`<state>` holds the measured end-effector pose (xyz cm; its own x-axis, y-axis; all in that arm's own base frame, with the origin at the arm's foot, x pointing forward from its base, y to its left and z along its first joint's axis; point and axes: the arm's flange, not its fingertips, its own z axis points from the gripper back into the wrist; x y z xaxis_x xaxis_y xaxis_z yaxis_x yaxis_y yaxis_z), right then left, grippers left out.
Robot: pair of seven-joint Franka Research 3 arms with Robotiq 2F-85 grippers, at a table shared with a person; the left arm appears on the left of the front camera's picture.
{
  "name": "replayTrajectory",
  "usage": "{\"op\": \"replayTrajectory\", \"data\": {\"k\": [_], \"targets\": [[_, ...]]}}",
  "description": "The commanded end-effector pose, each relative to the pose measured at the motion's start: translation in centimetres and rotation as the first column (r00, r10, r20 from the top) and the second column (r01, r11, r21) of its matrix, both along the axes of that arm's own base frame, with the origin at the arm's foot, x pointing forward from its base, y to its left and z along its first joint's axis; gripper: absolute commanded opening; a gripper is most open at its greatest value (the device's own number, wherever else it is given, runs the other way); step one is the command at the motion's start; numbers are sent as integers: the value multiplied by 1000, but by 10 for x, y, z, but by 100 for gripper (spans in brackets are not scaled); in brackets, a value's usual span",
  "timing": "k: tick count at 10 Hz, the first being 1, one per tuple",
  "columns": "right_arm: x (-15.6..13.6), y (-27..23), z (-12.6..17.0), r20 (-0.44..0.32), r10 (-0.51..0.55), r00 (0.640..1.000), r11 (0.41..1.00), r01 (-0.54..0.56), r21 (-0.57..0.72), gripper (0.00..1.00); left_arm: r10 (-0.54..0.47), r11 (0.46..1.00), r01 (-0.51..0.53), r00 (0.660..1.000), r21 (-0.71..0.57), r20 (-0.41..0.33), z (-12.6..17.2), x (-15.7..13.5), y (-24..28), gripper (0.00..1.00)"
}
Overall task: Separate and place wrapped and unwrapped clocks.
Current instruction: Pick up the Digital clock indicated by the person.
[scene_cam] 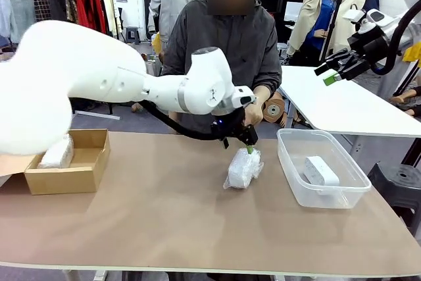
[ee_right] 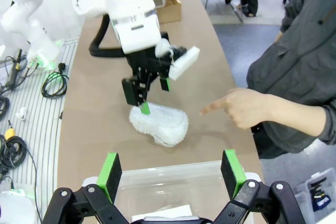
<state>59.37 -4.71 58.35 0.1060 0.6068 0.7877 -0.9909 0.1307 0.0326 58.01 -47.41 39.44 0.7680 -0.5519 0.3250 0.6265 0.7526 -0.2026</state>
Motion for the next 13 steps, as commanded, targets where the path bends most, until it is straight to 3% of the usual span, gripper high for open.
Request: {"op": "replayTrajectory", "data": {"k": [1,5,13], "targets": [[-1,0,2,5,-2,1000,1000,2,-3,100,43,997,-44,999,68,9,-9,16,-19,100],[-1,0,2,5,-2,1000,1000,2,-3,100,73,992,-74,997,102,10,-28,20,-34,100],[-1,0,2,5,-2,1000,1000,2,-3,100,75,993,-66,993,102,-90,-54,25,-45,100]]}}
